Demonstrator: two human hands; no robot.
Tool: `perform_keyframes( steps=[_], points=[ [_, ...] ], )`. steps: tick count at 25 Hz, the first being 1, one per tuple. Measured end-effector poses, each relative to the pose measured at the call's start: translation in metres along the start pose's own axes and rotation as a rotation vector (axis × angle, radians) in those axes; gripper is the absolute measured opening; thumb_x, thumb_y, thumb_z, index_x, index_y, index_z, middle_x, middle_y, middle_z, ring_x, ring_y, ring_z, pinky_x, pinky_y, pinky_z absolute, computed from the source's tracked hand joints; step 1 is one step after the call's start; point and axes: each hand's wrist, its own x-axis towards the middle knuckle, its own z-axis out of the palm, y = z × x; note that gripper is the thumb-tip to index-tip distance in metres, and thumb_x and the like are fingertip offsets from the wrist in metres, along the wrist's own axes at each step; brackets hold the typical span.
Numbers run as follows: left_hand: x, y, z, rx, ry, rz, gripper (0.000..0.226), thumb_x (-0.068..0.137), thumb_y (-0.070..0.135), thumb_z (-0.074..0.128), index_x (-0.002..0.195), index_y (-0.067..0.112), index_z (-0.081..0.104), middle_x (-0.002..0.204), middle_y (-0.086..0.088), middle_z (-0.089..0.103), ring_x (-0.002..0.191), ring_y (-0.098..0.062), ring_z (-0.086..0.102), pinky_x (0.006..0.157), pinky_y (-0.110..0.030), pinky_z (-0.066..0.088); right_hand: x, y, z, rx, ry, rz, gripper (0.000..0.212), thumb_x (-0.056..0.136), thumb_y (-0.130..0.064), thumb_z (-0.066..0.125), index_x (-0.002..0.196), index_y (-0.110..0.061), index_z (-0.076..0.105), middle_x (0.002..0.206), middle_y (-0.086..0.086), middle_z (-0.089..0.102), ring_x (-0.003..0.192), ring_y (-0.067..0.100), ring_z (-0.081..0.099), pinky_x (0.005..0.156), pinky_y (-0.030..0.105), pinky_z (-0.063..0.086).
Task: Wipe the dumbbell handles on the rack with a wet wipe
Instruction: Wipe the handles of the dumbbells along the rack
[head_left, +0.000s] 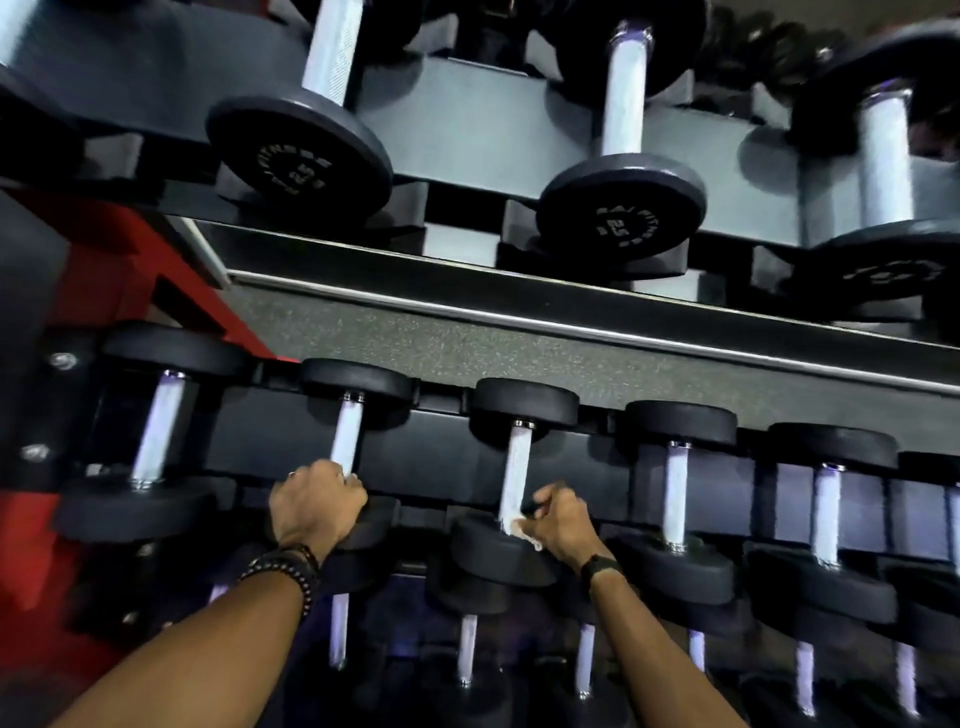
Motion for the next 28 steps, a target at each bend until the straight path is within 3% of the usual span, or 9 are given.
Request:
perform_keyframes(
  steps=[4, 6, 8, 10, 12, 16, 21, 25, 28],
  points=[
    [-0.001, 0.002, 0.000, 0.048, 0.015, -0.048, 0.036, 0.085, 0.044, 0.055, 0.088, 0.012, 0.071, 0.090, -0.011, 0.072, 0.089, -0.032, 0.067, 0.078, -0.034, 0.050, 0.025, -0.006, 0.004, -0.246, -0.182, 0.052, 0.048, 0.064, -0.041, 0.086, 0.096, -0.015, 0.060, 0.091, 0.004, 0.061, 0.087, 0.019, 0.060, 0.072, 0.031, 0.050],
    [0.001, 0.002, 0.001, 0.060, 0.022, -0.054, 0.036, 0.085, 0.044, 0.055, 0.088, 0.012, 0.072, 0.088, -0.010, 0.072, 0.087, -0.031, 0.067, 0.077, -0.034, 0.050, 0.025, -0.013, 0.017, -0.303, -0.159, 0.066, 0.062, 0.061, -0.053, 0.083, 0.100, -0.011, 0.059, 0.100, 0.005, 0.058, 0.096, 0.024, 0.060, 0.074, 0.031, 0.047],
    [0.000, 0.001, 0.000, 0.065, 0.022, -0.059, 0.036, 0.085, 0.044, 0.056, 0.088, 0.013, 0.072, 0.089, -0.010, 0.072, 0.088, -0.031, 0.067, 0.078, -0.034, 0.049, 0.027, -0.014, 0.020, -0.303, -0.139, 0.065, 0.056, 0.067, -0.046, 0.083, 0.101, -0.009, 0.057, 0.097, 0.002, 0.054, 0.091, 0.020, 0.057, 0.071, 0.027, 0.040],
    [-0.001, 0.003, 0.000, 0.069, 0.027, -0.059, 0.036, 0.085, 0.044, 0.055, 0.088, 0.013, 0.071, 0.089, -0.009, 0.072, 0.089, -0.030, 0.067, 0.079, -0.034, 0.049, 0.035, -0.009, 0.008, -0.241, -0.253, 0.030, 0.021, 0.078, -0.026, 0.077, 0.073, -0.016, 0.059, 0.071, -0.006, 0.053, 0.064, 0.009, 0.049, 0.067, 0.030, 0.048],
    [0.000, 0.003, 0.001, 0.079, 0.033, -0.065, 0.035, 0.086, 0.045, 0.055, 0.090, 0.013, 0.071, 0.090, -0.009, 0.072, 0.089, -0.030, 0.066, 0.080, -0.035, 0.048, 0.042, -0.004, 0.004, -0.269, -0.318, 0.019, 0.027, 0.078, -0.022, 0.075, 0.061, -0.019, 0.055, 0.060, -0.009, 0.051, 0.056, 0.006, 0.044, 0.064, 0.037, 0.053],
    [-0.001, 0.006, 0.001, 0.080, 0.035, -0.083, 0.035, 0.086, 0.044, 0.057, 0.092, 0.013, 0.071, 0.093, -0.012, 0.072, 0.092, -0.032, 0.066, 0.081, -0.036, 0.047, 0.043, -0.003, 0.008, -0.298, -0.222, 0.005, 0.057, 0.059, -0.049, 0.087, 0.096, -0.013, 0.062, 0.087, -0.002, 0.058, 0.076, 0.011, 0.054, 0.057, 0.020, 0.038],
    [-0.001, 0.004, 0.000, 0.075, 0.040, -0.086, 0.035, 0.086, 0.043, 0.057, 0.093, 0.012, 0.072, 0.093, -0.013, 0.071, 0.092, -0.033, 0.066, 0.081, -0.036, 0.046, 0.052, -0.007, -0.020, -0.335, -0.483, -0.041, 0.021, 0.071, -0.012, 0.083, 0.069, -0.022, 0.066, 0.054, -0.013, 0.058, 0.050, -0.002, 0.049, 0.056, 0.018, 0.043],
    [-0.001, 0.006, 0.000, 0.067, 0.052, -0.076, 0.035, 0.087, 0.043, 0.057, 0.093, 0.012, 0.072, 0.093, -0.013, 0.072, 0.092, -0.033, 0.066, 0.081, -0.036, 0.046, 0.046, -0.005, -0.012, -0.239, -0.417, 0.014, 0.034, 0.076, 0.012, 0.063, 0.060, -0.017, 0.056, 0.053, -0.007, 0.052, 0.043, 0.003, 0.046, 0.047, 0.020, 0.039],
    [-0.001, 0.005, 0.001, 0.070, 0.048, -0.079, 0.035, 0.087, 0.043, 0.057, 0.092, 0.012, 0.072, 0.092, -0.013, 0.072, 0.092, -0.033, 0.066, 0.080, -0.036, 0.047, 0.045, 0.003, 0.005, -0.242, -0.268, -0.008, 0.030, 0.076, 0.001, 0.062, 0.053, -0.017, 0.055, 0.050, -0.009, 0.052, 0.045, 0.001, 0.046, 0.046, 0.018, 0.038]
  ],
)
